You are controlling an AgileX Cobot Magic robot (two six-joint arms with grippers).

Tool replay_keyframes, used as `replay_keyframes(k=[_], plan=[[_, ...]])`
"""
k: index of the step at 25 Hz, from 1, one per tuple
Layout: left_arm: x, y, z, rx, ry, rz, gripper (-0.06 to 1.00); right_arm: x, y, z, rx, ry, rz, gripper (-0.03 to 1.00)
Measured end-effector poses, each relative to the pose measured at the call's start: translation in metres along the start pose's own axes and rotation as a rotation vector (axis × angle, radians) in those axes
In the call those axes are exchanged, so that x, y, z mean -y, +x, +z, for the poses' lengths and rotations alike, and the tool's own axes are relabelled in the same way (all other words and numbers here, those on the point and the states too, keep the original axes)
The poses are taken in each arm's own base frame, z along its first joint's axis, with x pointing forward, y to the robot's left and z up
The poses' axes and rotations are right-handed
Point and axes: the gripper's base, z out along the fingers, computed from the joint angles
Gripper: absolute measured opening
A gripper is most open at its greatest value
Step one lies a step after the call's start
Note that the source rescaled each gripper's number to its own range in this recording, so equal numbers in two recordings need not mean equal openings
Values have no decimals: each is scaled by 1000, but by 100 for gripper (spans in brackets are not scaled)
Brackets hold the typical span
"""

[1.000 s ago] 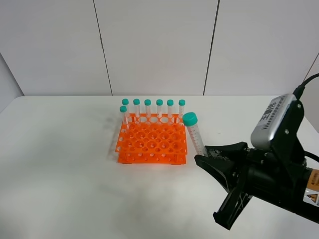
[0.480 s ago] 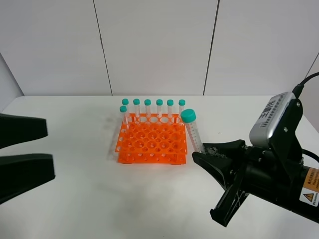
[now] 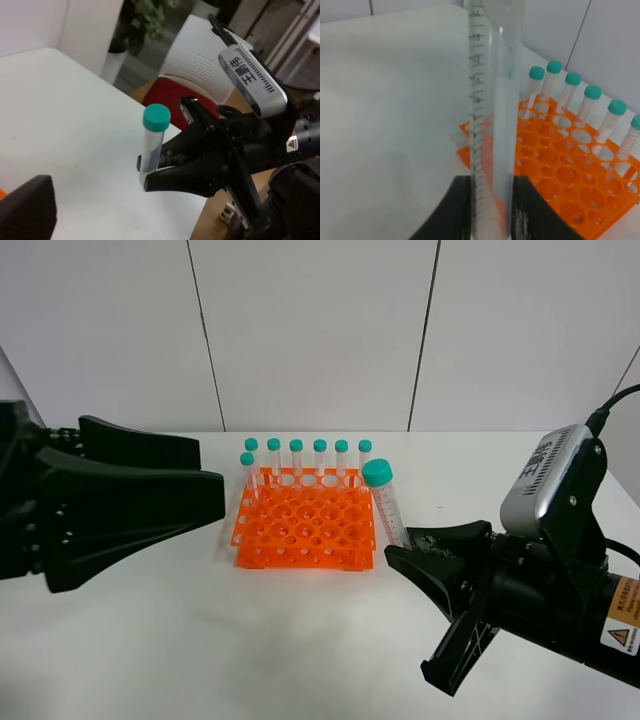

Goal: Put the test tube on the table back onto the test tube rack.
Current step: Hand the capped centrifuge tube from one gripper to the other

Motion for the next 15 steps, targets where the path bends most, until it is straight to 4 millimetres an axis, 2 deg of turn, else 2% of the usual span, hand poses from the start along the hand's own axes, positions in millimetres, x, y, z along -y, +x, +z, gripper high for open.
replay_keyframes(k=[6, 10, 15], plan=[[1, -5, 35, -32, 81, 47, 100, 0, 0, 0, 4, 1, 0, 29], [-4, -11, 70, -78, 63, 61, 100, 0, 0, 0, 5, 1, 0, 29], [-13, -3, 111, -157, 71, 52, 100, 0, -2, 0, 17, 4, -2, 29]])
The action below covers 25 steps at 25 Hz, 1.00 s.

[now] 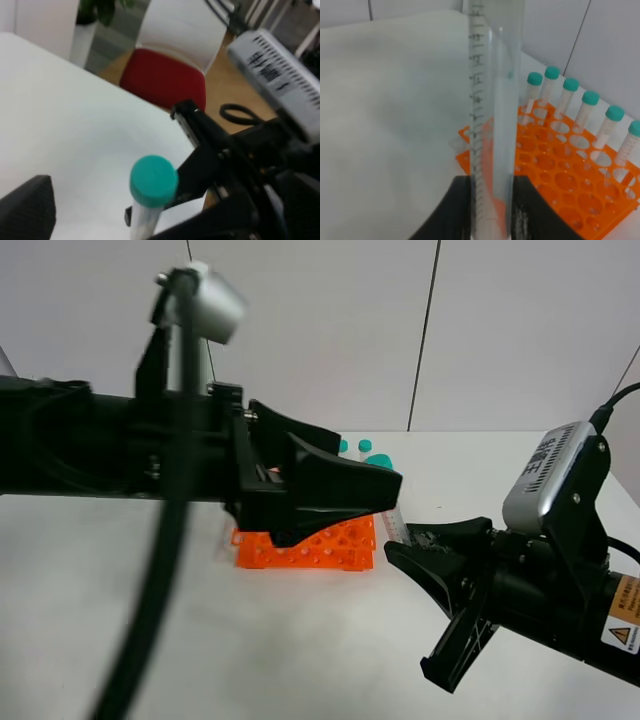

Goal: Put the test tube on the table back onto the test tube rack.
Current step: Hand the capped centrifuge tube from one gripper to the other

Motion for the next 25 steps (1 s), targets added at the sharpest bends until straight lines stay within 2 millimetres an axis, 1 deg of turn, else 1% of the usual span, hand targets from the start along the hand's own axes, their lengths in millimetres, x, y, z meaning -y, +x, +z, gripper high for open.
replay_keyframes(k=[3, 6, 17, 19, 25], plan=[[-12, 8, 16, -42, -12, -32, 100, 0, 0, 0, 1, 0, 0, 29], [-18, 15, 26, -67, -7, -62, 100, 0, 0, 0, 2, 0, -1, 29], [-16, 11, 27, -54, 21, -17, 100, 0, -1, 0, 11, 2, -2, 29], [-16, 8, 28, -46, 22, 1, 100, 0, -2, 0, 23, 5, -3, 29], [-13, -12, 28, 8, 30, 69, 100, 1, -3, 0, 32, 7, -4, 29]])
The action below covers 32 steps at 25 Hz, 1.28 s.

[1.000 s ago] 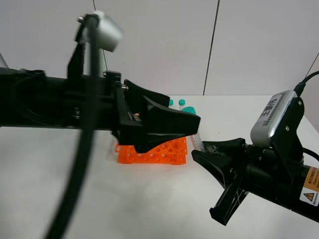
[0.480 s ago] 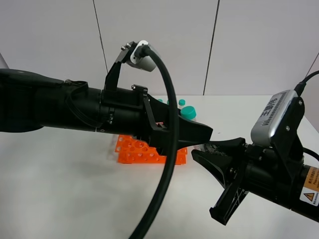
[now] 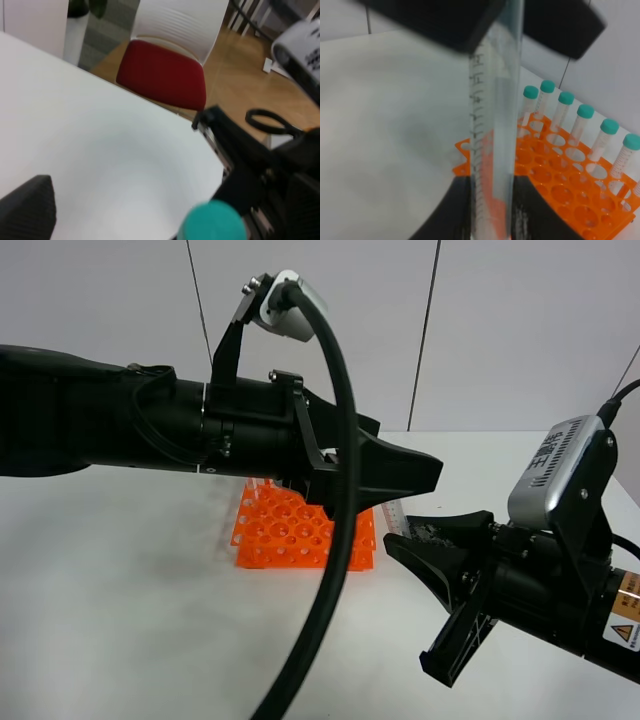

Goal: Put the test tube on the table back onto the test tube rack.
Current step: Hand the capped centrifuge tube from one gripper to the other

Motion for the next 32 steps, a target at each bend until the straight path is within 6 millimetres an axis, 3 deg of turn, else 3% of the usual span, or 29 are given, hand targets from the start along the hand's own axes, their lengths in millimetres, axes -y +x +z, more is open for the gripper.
replay_keyframes(k=[12, 15, 19, 32], plan=[[0, -1, 0, 2, 0, 14, 97, 0, -1, 0, 12, 3, -1, 29], [1, -1, 0, 4, 14, 14, 69, 0, -2, 0, 19, 5, -1, 29], [7, -2, 0, 12, 75, 56, 1, 0, -2, 0, 22, 5, -3, 29], [8, -1, 1, 14, 91, 93, 0, 0, -2, 0, 22, 3, -9, 29]])
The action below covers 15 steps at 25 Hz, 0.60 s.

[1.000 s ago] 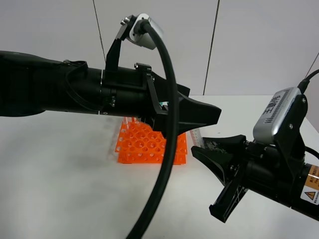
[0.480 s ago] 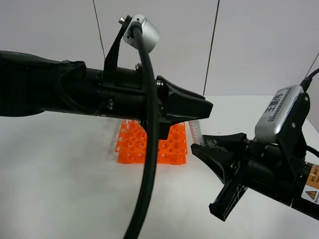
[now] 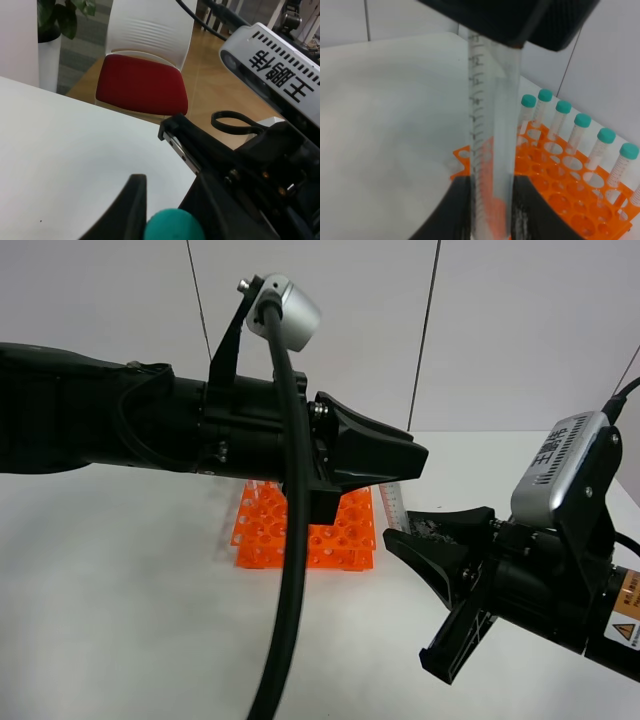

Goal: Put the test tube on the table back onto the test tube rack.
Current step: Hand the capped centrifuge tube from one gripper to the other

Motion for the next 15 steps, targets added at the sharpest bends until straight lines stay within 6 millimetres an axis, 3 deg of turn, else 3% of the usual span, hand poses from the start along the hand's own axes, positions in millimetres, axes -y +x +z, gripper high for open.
replay_keyframes(k=[6, 8, 11, 15], plan=[[0, -1, 0, 3, 1, 6, 0, 0, 0, 0, 1, -2, -4, 30], [0, -2, 0, 4, 2, 6, 0, 0, 0, 0, 4, -2, 1, 37], [1, -9, 0, 22, 12, 21, 0, 0, 0, 0, 3, -3, 22, 55], [0, -13, 0, 32, 4, 30, 0, -1, 0, 0, 5, -8, 54, 62]])
